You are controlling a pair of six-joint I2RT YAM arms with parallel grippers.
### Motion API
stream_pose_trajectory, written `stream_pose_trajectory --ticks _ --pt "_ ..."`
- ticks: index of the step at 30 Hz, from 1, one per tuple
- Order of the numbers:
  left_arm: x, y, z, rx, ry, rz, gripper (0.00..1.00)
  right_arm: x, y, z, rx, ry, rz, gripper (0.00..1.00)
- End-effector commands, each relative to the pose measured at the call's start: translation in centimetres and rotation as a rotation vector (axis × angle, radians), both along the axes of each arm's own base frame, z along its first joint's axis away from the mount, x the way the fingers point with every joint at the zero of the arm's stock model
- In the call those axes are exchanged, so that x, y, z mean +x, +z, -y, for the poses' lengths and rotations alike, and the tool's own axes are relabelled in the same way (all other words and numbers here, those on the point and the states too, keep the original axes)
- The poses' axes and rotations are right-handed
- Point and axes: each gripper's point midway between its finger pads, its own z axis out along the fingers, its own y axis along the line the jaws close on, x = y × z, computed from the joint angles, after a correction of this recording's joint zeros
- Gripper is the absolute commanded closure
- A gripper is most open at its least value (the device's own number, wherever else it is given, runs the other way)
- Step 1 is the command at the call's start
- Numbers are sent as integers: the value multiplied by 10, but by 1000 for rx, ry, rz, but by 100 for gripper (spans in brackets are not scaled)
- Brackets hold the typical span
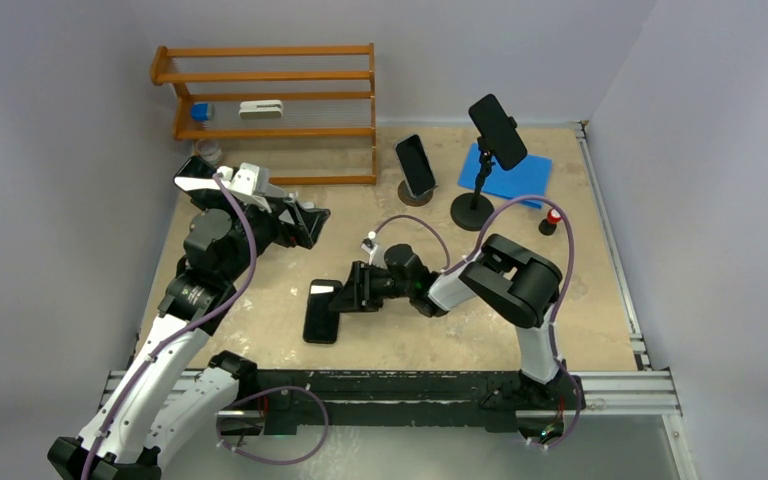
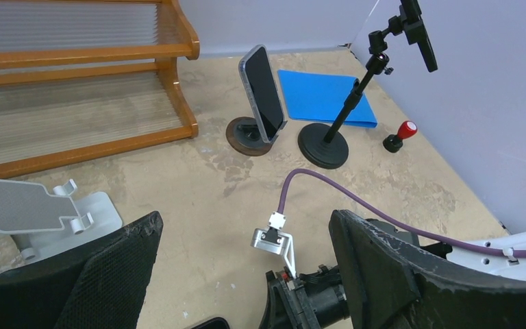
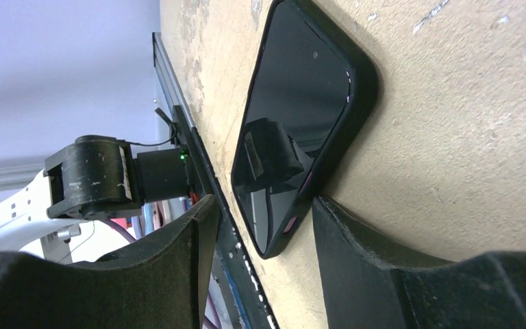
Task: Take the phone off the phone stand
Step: Place the phone at the center of the board.
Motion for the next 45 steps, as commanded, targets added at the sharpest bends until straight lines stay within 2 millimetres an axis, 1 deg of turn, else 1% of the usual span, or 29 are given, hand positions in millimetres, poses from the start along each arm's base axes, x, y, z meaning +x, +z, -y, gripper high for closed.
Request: stream_pose_trajectory --ticks 1,6,11,14,18,25,32,39,41,45 --pt "-1 15 5 -31 -22 48 10 9 -5 -5 -18 -18 25 44" --pt "-2 16 5 -31 -23 49 10 3 -1 -13 5 -4 11 45" --pt "-3 17 5 -33 -24 53 10 -10 5 -21 33 10 -13 45" --pt "-3 18 5 -34 -23 55 10 -16 7 -21 41 7 -26 45" --pt "-4 18 5 -34 -23 56 10 -20 7 -19 39 -5 -28 44" --pt "-3 17 5 -32 -22 54 10 -21 -3 -18 16 -2 -49 44" --pt "-3 17 5 -31 -21 56 10 -11 2 -24 3 -13 -23 44" --pt "-4 18 5 -32 -22 59 10 -9 3 -30 8 -2 -15 44" --pt "-4 18 5 -31 -22 57 10 -10 4 -29 6 -1 -16 44" --pt "-5 18 5 -30 -20 59 10 -7 15 -21 -7 -26 24 44"
